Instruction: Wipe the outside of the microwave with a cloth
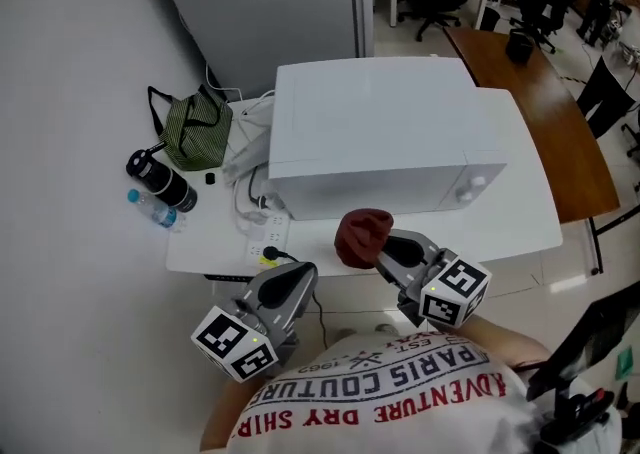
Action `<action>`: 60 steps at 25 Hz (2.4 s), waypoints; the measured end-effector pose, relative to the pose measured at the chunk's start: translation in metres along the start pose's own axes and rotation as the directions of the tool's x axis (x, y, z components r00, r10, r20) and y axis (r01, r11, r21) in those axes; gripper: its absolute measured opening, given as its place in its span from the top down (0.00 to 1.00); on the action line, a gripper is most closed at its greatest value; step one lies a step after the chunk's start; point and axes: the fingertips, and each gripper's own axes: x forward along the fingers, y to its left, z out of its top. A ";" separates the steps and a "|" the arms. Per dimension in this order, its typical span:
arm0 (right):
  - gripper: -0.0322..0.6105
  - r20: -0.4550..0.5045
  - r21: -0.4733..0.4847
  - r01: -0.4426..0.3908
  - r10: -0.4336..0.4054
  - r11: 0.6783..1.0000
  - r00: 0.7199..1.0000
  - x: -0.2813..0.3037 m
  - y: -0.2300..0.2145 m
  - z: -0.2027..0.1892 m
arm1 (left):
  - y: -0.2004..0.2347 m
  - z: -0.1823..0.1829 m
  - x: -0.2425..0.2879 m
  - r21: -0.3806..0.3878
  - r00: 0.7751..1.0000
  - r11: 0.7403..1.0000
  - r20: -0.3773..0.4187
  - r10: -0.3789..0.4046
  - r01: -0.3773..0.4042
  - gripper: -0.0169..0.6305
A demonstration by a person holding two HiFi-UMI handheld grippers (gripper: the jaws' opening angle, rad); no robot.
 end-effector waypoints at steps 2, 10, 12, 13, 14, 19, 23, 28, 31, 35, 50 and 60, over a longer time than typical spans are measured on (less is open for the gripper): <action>0.89 -0.002 -0.012 -0.006 0.006 1.000 1.000 0.026 0.008 0.000 | 0.013 0.003 -0.022 -0.004 0.999 0.999 0.015 0.033 -0.033 0.96; 0.89 -0.004 -0.128 -0.020 0.019 0.992 1.000 0.121 0.021 -0.005 | 0.055 0.003 -0.097 -0.025 0.981 0.983 0.056 0.186 -0.184 0.96; 0.89 0.000 -0.151 -0.005 0.005 0.989 1.000 0.136 0.019 -0.006 | 0.061 0.004 -0.108 -0.027 0.977 0.979 0.061 0.205 -0.204 0.96; 0.89 -0.001 -0.162 0.003 -0.003 0.987 1.000 0.142 0.018 -0.007 | 0.063 0.005 -0.112 -0.028 0.975 0.977 0.063 0.214 -0.212 0.96; 0.89 -0.005 -0.170 0.010 -0.011 0.985 1.000 0.147 0.016 -0.008 | 0.064 0.005 -0.116 -0.029 0.973 0.975 0.064 0.220 -0.219 0.96; 0.89 -0.026 -0.213 0.079 -0.087 0.974 0.996 0.159 0.001 -0.013 | 0.069 0.008 -0.122 -0.027 0.969 0.971 0.064 0.237 -0.236 0.96; 0.89 -0.036 -0.219 0.120 -0.131 0.968 0.991 0.154 -0.014 -0.012 | 0.067 0.008 -0.108 -0.023 0.974 0.976 0.057 0.219 -0.218 0.96; 0.89 -0.034 -0.228 0.156 -0.168 0.961 0.985 0.127 -0.034 -0.008 | 0.061 0.009 -0.075 -0.010 0.987 0.988 0.041 0.156 -0.156 0.96; 0.89 -0.022 -0.211 0.201 -0.210 0.957 0.977 0.099 -0.055 -0.003 | 0.054 0.009 -0.046 -0.009 0.995 0.995 0.021 0.098 -0.097 0.96; 0.88 -0.005 -0.199 0.281 -0.287 0.939 0.958 0.051 -0.087 0.002 | 0.034 0.006 -0.001 -0.003 1.000 1.000 -0.010 -0.005 0.005 0.96; 0.88 0.065 -0.162 0.586 -0.584 0.794 0.809 -0.109 -0.180 0.027 | -0.039 0.001 0.103 0.021 0.953 0.957 -0.101 -0.285 0.288 0.96; 0.88 0.107 -0.281 0.524 -0.517 0.804 0.849 -0.098 -0.140 0.023 | -0.039 -0.004 0.089 0.011 0.960 0.965 -0.102 -0.260 0.262 0.96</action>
